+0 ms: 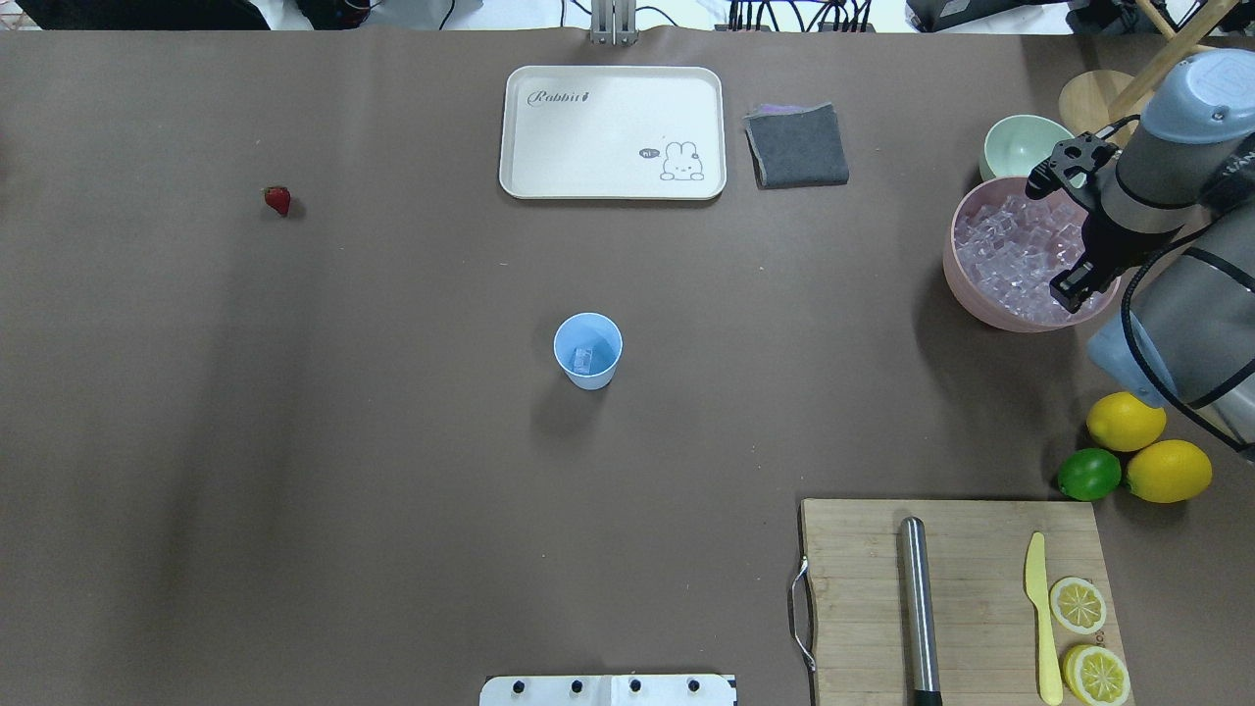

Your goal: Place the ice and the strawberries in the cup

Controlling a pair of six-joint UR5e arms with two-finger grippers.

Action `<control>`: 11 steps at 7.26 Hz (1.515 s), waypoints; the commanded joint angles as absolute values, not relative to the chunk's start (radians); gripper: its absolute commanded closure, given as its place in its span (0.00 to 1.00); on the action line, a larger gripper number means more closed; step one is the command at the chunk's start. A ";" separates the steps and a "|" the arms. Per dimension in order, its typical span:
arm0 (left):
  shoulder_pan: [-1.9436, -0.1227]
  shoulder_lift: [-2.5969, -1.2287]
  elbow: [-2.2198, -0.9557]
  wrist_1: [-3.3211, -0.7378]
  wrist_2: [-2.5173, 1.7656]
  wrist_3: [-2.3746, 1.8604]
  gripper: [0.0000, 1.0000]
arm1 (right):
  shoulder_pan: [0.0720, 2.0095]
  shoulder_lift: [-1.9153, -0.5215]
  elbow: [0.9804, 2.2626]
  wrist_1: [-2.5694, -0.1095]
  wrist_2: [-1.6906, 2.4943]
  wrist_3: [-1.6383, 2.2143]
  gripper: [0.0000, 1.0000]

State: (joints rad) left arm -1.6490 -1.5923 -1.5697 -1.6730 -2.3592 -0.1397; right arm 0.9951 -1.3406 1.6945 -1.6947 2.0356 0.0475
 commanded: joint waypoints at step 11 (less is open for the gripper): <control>-1.649 -1.592 -1.572 -1.672 -2.359 -0.141 0.03 | 1.004 -1.211 1.828 -1.861 2.158 0.324 0.71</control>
State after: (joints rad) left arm -1.6490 -1.5923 -1.5714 -1.6722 -2.3593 -0.1405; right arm 1.0326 -1.2351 1.8065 -1.8601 2.1420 0.2120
